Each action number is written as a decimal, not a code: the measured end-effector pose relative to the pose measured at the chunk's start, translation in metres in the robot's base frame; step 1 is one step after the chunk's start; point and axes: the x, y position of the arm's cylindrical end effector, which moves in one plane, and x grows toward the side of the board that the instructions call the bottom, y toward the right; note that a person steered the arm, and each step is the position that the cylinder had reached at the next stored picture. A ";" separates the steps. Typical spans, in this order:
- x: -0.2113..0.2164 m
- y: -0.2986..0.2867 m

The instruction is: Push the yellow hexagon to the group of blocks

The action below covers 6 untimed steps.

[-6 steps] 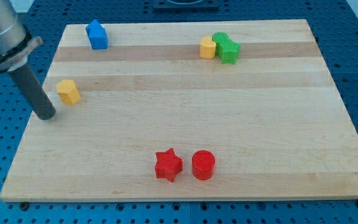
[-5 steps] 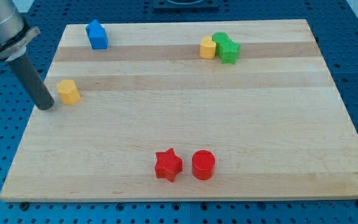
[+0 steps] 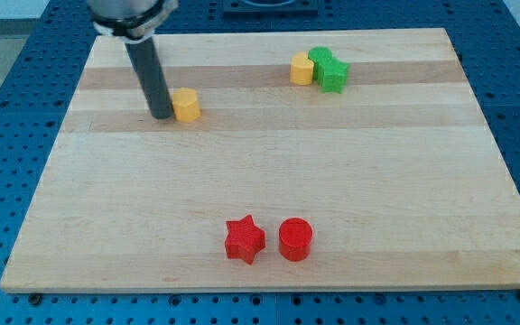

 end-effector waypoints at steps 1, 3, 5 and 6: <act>-0.009 0.034; -0.038 0.068; -0.043 0.114; -0.043 0.141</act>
